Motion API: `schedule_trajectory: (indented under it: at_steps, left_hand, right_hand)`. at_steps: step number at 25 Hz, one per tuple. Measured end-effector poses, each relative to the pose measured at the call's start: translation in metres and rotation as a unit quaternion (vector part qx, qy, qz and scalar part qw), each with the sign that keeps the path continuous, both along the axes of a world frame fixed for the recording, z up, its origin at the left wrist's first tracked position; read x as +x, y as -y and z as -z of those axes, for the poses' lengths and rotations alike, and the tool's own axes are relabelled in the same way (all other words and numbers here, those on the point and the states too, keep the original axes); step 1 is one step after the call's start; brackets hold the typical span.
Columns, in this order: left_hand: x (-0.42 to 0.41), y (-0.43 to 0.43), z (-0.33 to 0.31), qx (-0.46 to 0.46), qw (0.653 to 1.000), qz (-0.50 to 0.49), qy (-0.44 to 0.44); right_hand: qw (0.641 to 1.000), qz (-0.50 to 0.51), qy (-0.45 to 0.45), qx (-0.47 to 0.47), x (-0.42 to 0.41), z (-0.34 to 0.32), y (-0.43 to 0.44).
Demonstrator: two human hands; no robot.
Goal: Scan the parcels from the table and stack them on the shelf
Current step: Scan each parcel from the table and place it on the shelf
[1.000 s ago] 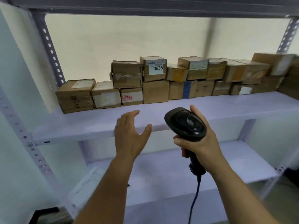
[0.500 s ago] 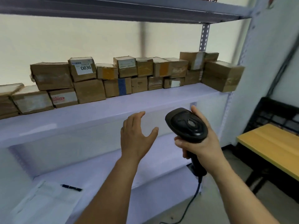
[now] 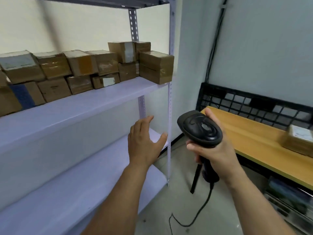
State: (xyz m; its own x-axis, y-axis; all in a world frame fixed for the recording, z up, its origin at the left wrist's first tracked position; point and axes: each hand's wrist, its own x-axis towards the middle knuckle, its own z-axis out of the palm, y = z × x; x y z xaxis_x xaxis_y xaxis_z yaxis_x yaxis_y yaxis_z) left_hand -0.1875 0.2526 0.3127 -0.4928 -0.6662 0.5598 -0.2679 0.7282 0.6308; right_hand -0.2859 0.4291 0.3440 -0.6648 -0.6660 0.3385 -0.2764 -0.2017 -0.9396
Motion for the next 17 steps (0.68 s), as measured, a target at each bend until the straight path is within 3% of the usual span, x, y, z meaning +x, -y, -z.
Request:
schedule_trajectory:
  at_steps: [17]
  left_hand:
    - [-0.302,-0.047,0.002,0.007,0.97,0.243,0.023]
  right_hand:
    - [0.973,0.227,0.014,0.046,-0.199,0.005,-0.071]
